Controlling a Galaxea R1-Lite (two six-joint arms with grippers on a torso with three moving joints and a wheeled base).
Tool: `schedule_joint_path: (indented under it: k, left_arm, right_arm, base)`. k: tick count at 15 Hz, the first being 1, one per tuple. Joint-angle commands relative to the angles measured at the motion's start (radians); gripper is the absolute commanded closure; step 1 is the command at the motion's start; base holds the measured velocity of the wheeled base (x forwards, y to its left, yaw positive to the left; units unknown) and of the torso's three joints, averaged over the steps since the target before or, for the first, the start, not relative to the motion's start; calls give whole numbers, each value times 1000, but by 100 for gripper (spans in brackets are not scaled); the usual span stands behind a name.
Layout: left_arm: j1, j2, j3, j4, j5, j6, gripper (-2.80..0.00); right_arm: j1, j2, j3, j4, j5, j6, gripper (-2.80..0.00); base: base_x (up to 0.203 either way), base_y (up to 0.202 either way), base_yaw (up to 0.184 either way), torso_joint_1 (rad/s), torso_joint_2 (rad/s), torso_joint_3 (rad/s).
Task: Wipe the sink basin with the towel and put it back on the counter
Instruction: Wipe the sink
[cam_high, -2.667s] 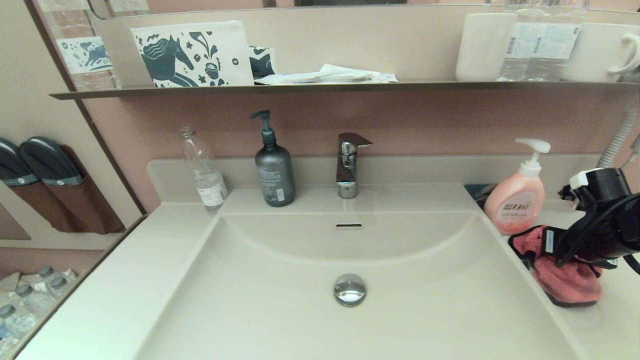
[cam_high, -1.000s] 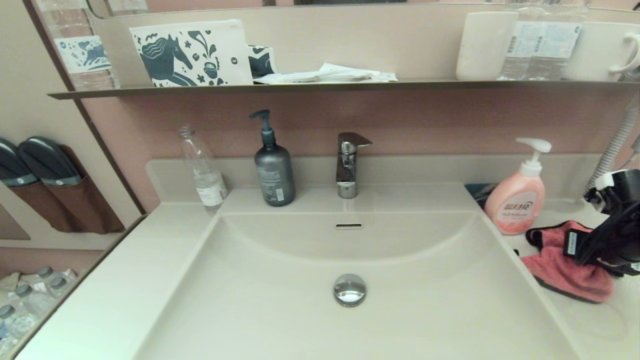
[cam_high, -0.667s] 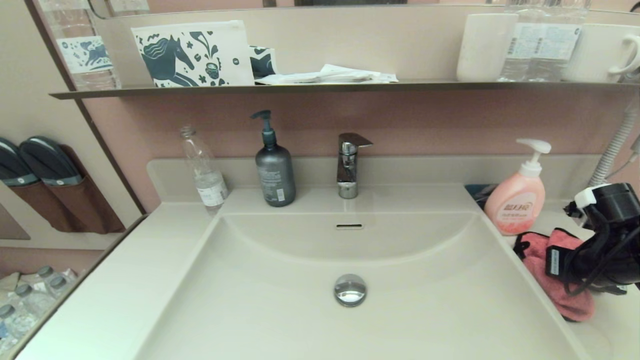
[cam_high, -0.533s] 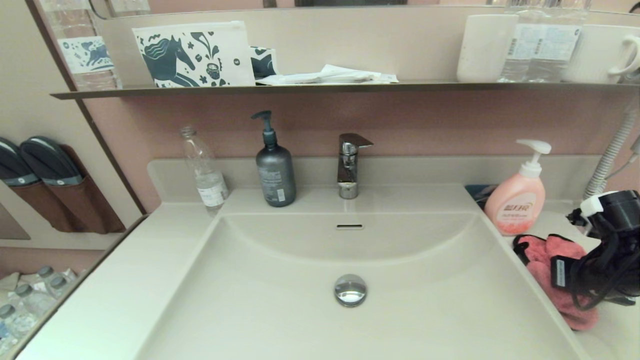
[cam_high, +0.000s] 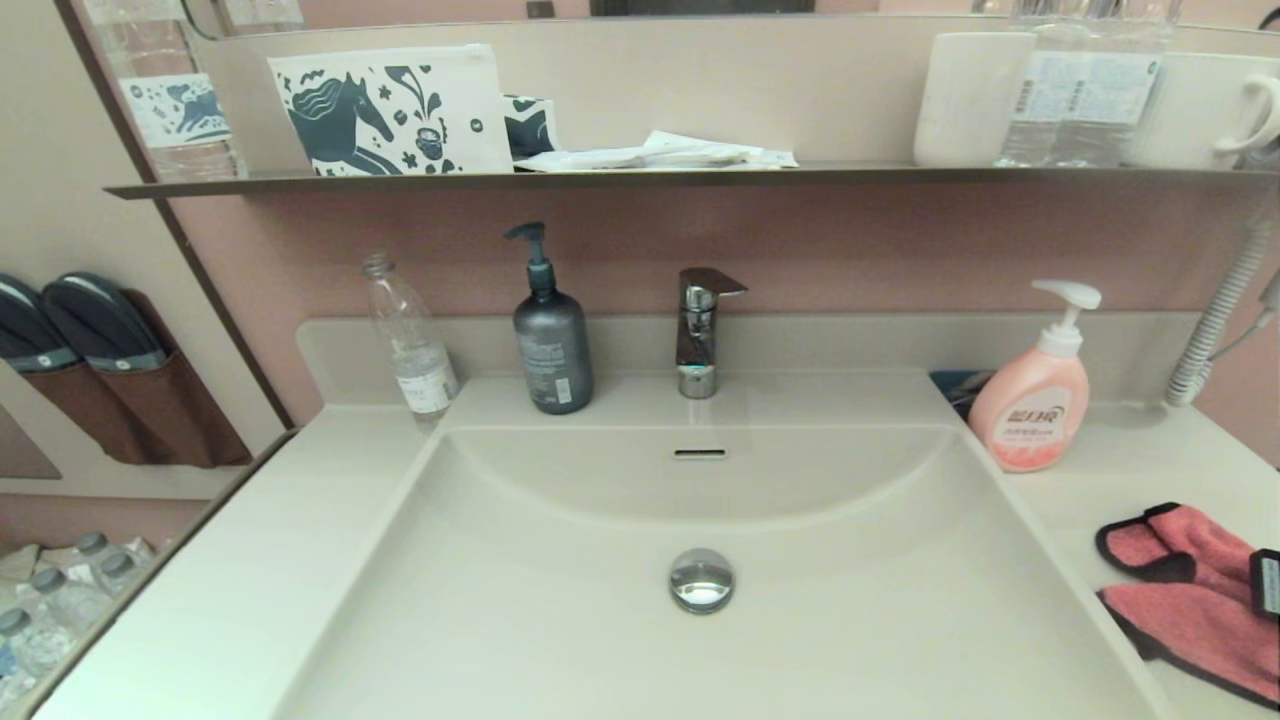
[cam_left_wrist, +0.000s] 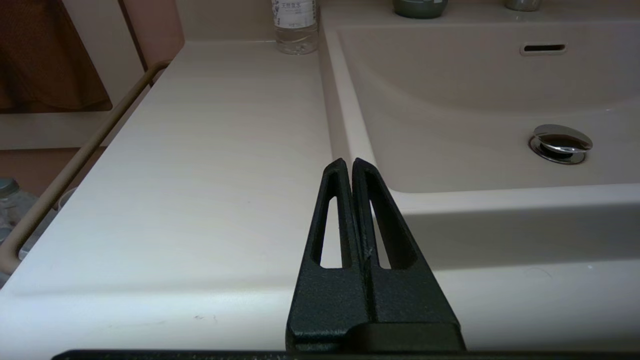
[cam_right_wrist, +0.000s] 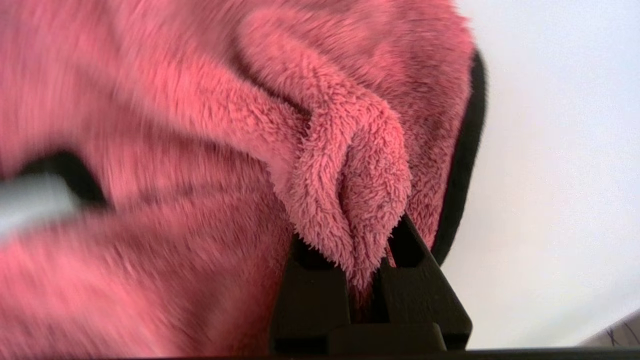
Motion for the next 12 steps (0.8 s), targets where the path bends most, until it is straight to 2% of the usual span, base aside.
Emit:
schedule_joint_path:
  k: [1, 4, 7, 12]
  left_arm:
    - [0, 0, 0, 0, 0, 0, 0]
    - [0, 0, 0, 0, 0, 0, 0]
    - [0, 0, 0, 0, 0, 0, 0]
    - [0, 0, 0, 0, 0, 0, 0]
  right_arm:
    - [-83, 67, -36, -56, -1, -33, 0]
    - [-141, 142, -137, -73, -1, -55, 0]
    - [-157, 189, -233, -69, 3, -35, 0]
    - [-106, 199, -373, -69, 38, 143, 0]
  base:
    - [0, 0, 0, 0, 0, 0]
    - [0, 0, 0, 0, 0, 0]
    - [0, 0, 0, 0, 0, 0]
    - [0, 0, 0, 0, 0, 0]
